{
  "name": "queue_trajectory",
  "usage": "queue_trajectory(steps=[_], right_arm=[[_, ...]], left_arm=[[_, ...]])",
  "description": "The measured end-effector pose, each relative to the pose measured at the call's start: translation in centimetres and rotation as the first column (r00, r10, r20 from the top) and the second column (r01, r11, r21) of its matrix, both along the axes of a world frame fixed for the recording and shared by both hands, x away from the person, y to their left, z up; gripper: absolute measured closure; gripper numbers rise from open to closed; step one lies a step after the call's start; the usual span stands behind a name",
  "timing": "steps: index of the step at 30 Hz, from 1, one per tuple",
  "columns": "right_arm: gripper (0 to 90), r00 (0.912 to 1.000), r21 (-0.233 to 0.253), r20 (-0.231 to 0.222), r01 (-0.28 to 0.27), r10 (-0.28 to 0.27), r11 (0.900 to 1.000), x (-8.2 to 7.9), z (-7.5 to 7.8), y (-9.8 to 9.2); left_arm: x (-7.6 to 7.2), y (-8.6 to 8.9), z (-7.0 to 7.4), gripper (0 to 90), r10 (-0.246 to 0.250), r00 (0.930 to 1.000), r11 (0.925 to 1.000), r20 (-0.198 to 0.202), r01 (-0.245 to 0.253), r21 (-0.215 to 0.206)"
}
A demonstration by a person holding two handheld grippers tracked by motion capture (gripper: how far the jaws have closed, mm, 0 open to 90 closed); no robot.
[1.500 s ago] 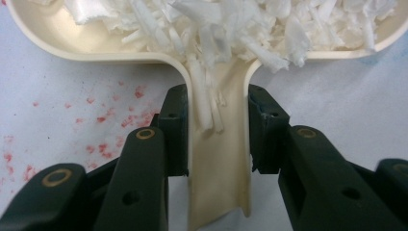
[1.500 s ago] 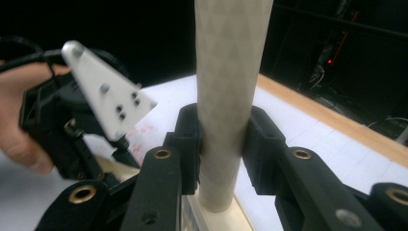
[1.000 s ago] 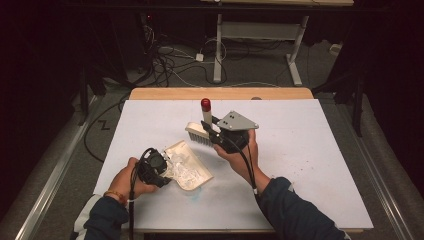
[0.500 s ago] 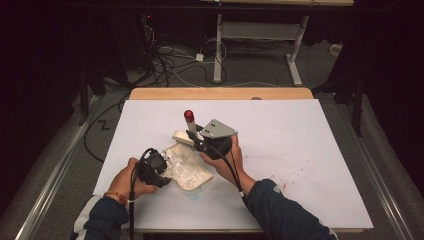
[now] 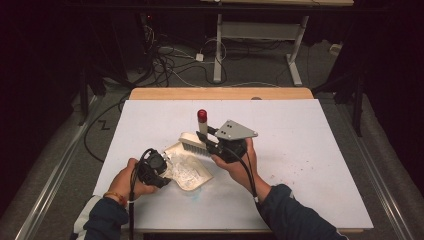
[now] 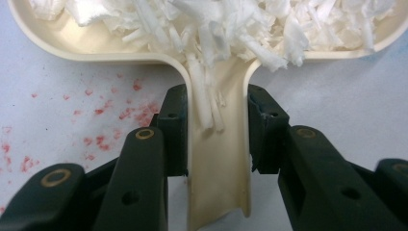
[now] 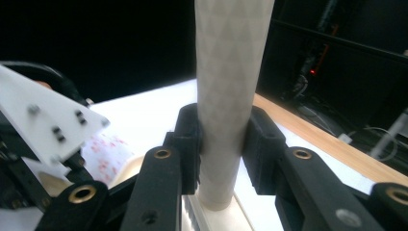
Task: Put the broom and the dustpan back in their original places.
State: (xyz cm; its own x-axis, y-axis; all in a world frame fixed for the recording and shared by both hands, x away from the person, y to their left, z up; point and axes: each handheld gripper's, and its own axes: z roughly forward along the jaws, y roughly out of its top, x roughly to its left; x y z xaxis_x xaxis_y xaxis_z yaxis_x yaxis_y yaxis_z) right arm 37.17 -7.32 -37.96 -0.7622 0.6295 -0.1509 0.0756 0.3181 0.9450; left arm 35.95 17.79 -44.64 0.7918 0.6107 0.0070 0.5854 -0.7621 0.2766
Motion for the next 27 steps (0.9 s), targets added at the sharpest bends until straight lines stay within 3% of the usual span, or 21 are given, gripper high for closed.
queue_trajectory(steps=[5, 10, 14, 18, 27], right_arm=[[70.9, 0.9996, -0.037, -0.027, 0.009, -0.01, 0.999, -0.5, -0.5, -1.6], [70.8, 0.9962, -0.043, -0.077, -0.045, 0.041, 0.998, -1.9, -1.4, -1.8], [70.9, 0.993, -0.046, -0.071, -0.098, 0.095, 0.994, -3.1, -0.8, -1.6], [70.9, 0.9959, -0.054, -0.032, -0.086, 0.084, 0.995, -3.8, 0.0, -2.3], [70.8, 0.9994, -0.016, -0.029, -0.02, 0.02, 1.0, -3.5, 1.2, -6.6]], left_arm=[[0.0, 0.0, -0.1, 63.5, 0.007, 1.0, 1.0, 0.0, -0.007, 0.0], [0.0, 0.0, -0.1, 63.1, 0.02, 0.9998, 0.9997, -0.003, -0.02, -0.012], [-0.1, 0.1, -0.1, 63.4, 0.025, 0.9997, 0.9995, -0.001, -0.025, -0.018], [0.0, 0.1, -0.2, 63.4, 0.032, 0.9995, 0.9993, -0.004, -0.032, -0.019], [0.1, 0.1, 0.0, 63.5, 0.053, 0.9985, 0.9984, 0.01, -0.053, -0.02]])
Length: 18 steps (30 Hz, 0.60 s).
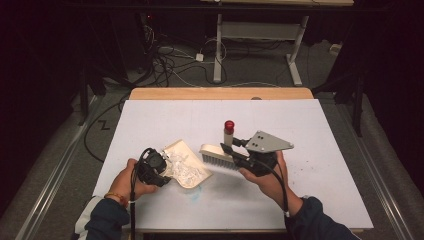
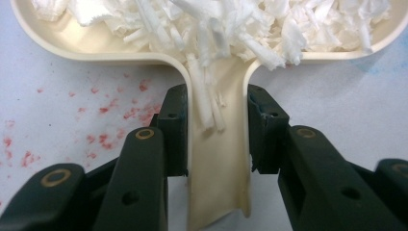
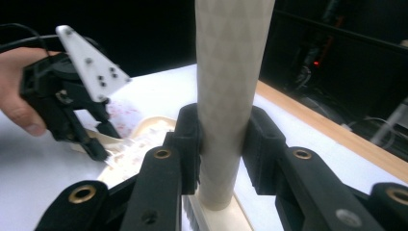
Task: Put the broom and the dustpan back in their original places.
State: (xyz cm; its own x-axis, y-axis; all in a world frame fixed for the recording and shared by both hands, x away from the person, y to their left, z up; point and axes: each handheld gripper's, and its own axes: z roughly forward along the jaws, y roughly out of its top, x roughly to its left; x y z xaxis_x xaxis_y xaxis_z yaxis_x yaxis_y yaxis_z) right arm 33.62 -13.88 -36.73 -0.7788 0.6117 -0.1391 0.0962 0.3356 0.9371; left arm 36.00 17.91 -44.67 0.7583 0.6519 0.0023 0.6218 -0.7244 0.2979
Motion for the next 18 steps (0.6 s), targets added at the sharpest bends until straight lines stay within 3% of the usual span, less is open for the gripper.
queue_trajectory(steps=[9, 18], right_arm=[[70.9, 0.9969, 0.002, -0.018, 0.077, -0.077, 0.997, 0.3, 0.5, -5.4], [70.9, 0.9891, -0.008, -0.04, 0.142, -0.142, 0.99, 0.0, 0.2, -9.4]], left_arm=[[0.0, 0.3, -0.1, 63.5, 0.015, 0.9999, 0.9999, 0.005, -0.015, -0.004], [0.1, 0.7, -0.2, 63.6, 0.043, 0.999, 0.9991, 0.013, -0.043, -0.009]])
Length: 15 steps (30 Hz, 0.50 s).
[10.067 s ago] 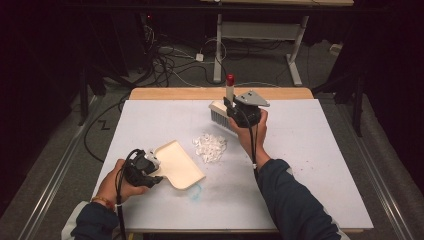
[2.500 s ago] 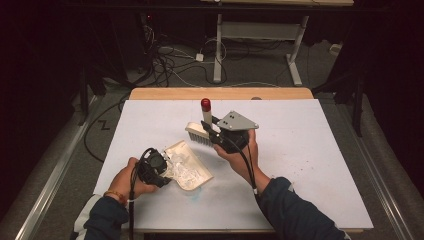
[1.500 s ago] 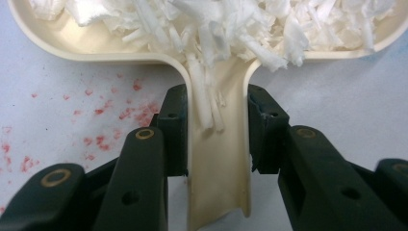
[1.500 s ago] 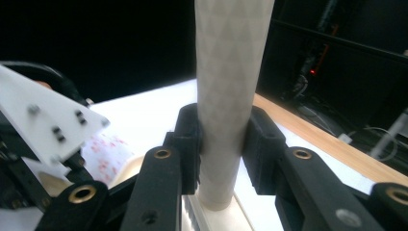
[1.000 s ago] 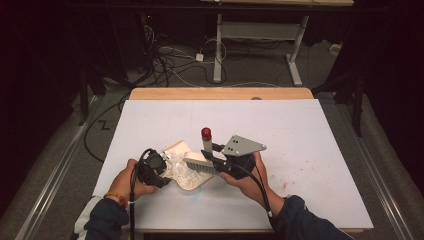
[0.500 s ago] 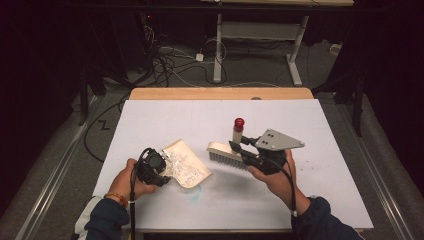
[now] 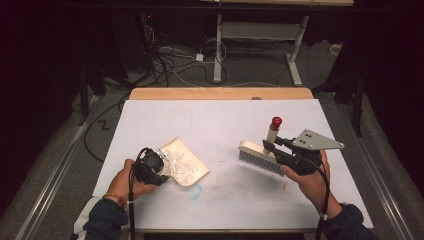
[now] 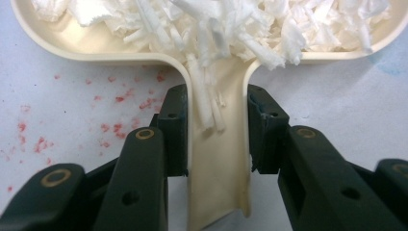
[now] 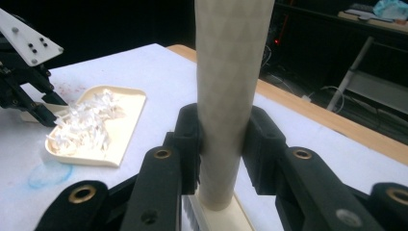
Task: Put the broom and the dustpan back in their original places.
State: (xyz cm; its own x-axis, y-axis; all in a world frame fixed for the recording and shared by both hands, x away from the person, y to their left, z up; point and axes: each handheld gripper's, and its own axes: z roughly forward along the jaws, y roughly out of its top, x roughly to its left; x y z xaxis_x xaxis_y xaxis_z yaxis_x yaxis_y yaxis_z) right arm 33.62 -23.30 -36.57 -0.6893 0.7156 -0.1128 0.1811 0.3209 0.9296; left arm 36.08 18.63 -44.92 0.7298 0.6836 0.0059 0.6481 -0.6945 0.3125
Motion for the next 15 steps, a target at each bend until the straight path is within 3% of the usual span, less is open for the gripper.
queue_trajectory(steps=[9, 15], right_arm=[[70.8, 0.9998, 0.014, -0.014, 0.017, -0.017, 1.0, -1.0, 0.2, -2.9], [70.8, 0.9998, 0.025, -0.022, -0.002, 0.002, 1.0, -1.8, 0.6, -4.6]], left_arm=[[0.0, 0.7, 0.0, 63.5, 0.059, 0.9979, 0.9981, 0.025, -0.059, -0.018], [-0.1, 1.6, -0.2, 63.4, 0.121, 0.9924, 0.992, 0.026, -0.119, -0.04]])
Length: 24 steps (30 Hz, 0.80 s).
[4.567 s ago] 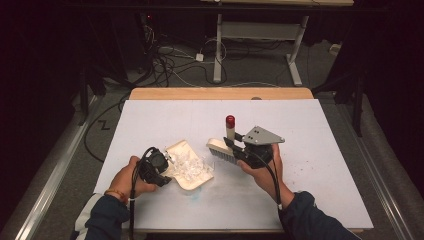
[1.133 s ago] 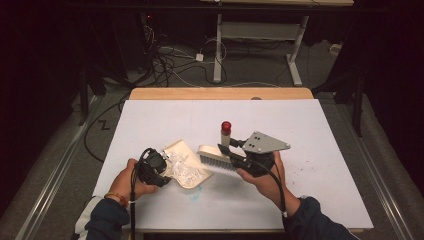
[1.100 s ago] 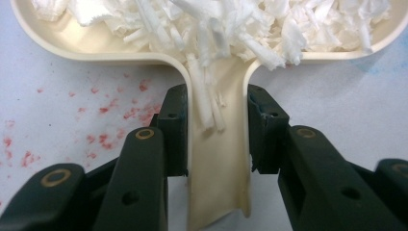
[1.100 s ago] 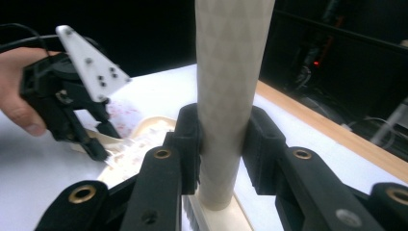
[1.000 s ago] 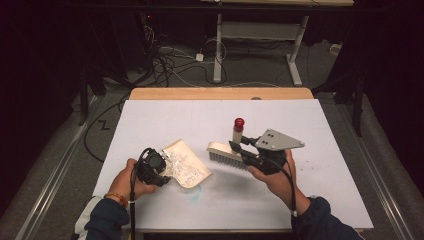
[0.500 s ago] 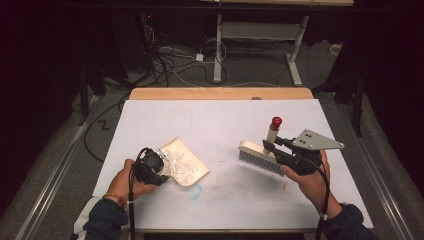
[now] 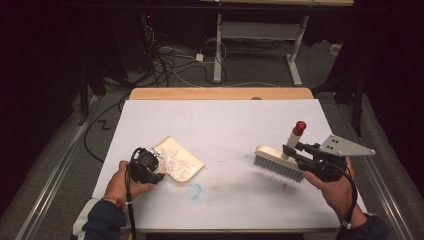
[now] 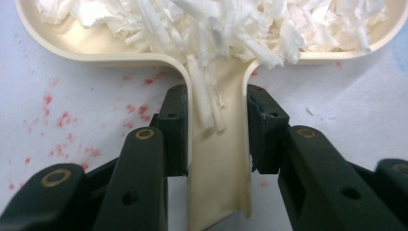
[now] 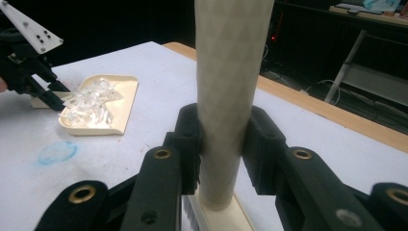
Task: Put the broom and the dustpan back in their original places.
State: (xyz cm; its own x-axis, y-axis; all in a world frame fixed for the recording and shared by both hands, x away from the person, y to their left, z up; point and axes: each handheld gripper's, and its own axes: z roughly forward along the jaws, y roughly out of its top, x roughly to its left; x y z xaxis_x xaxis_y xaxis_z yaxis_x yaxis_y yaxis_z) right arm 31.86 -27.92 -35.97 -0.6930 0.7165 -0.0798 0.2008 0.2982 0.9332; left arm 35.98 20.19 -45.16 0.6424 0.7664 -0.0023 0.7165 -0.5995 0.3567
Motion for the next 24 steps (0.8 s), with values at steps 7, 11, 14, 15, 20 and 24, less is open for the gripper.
queue_trajectory(steps=[7, 11, 14, 15, 20, 24], right_arm=[[70.8, 0.9986, -0.008, -0.037, -0.037, 0.037, 0.999, -0.8, 0.3, -1.5], [70.8, 0.9949, 0.001, -0.068, -0.074, 0.074, 0.997, -1.5, 0.6, -2.4], [70.8, 0.9921, -0.001, -0.082, -0.096, 0.095, 0.995, -2.1, 0.9, -2.9], [70.8, 0.9908, -0.001, -0.089, -0.102, 0.102, 0.995, -2.2, 0.9, -3.0], [70.8, 0.9834, -0.031, -0.136, -0.126, 0.121, 0.992, -2.1, 0.7, -2.9], [70.8, 0.9783, -0.047, -0.167, -0.132, 0.122, 0.99, -1.6, 0.3, -2.7]], left_arm=[[0.1, 1.0, 0.0, 63.5, 0.104, 0.9944, 0.9931, -0.02, -0.105, -0.053], [0.0, 1.6, -0.2, 63.4, 0.159, 0.9872, 0.9843, -0.015, -0.159, -0.076], [0.1, 2.1, -0.2, 63.4, 0.197, 0.9804, 0.9774, -0.001, -0.197, -0.078], [0.1, 2.4, -0.2, 63.4, 0.211, 0.9775, 0.9745, 0.003, -0.21, -0.079], [0.2, 3.3, -0.1, 63.3, 0.262, 0.9651, 0.9601, 0.006, -0.26, -0.104], [0.1, 3.4, -0.2, 63.1, 0.279, 0.9602, 0.9535, 0.009, -0.276, -0.121]])
